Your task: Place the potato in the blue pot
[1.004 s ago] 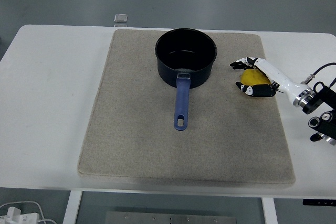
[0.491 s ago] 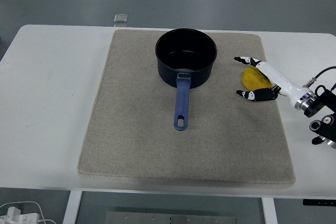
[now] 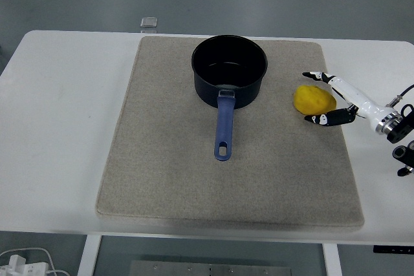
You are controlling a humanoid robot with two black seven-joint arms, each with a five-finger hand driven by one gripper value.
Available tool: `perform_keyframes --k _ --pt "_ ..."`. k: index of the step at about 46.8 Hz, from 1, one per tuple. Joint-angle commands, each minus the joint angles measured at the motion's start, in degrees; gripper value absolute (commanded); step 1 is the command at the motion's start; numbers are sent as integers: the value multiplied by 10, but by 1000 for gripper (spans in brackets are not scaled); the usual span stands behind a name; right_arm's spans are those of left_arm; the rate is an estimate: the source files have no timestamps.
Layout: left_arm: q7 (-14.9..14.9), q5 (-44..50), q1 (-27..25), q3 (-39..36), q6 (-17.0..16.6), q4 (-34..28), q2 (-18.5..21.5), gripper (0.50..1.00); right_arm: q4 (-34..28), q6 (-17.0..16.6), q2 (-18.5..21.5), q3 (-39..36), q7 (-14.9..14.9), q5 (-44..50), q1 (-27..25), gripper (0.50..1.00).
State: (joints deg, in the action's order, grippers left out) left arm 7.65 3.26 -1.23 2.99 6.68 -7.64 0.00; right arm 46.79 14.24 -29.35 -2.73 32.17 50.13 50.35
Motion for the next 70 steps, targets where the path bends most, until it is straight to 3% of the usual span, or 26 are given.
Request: perform_keyframes --k 1,7,12,18,23,70 --pt "0 0 0 0 0 0 0 999 0 0 1 -1 1 -1 0 911" --pt "0 0 0 0 0 0 0 999 0 0 2 -2 1 -1 0 899" --pt "0 0 0 -1 0 0 0 999 1 0 2 -2 1 -2 1 852" --pt "0 0 0 -1 0 0 0 999 2 0 3 -2 1 -2 1 732" --pt "0 0 0 -1 0 0 0 999 4 -1 3 -1 1 -2 1 500" --pt "0 -1 0 -3 0 -1 0 999 4 -1 5 -3 -5 -4 3 500"
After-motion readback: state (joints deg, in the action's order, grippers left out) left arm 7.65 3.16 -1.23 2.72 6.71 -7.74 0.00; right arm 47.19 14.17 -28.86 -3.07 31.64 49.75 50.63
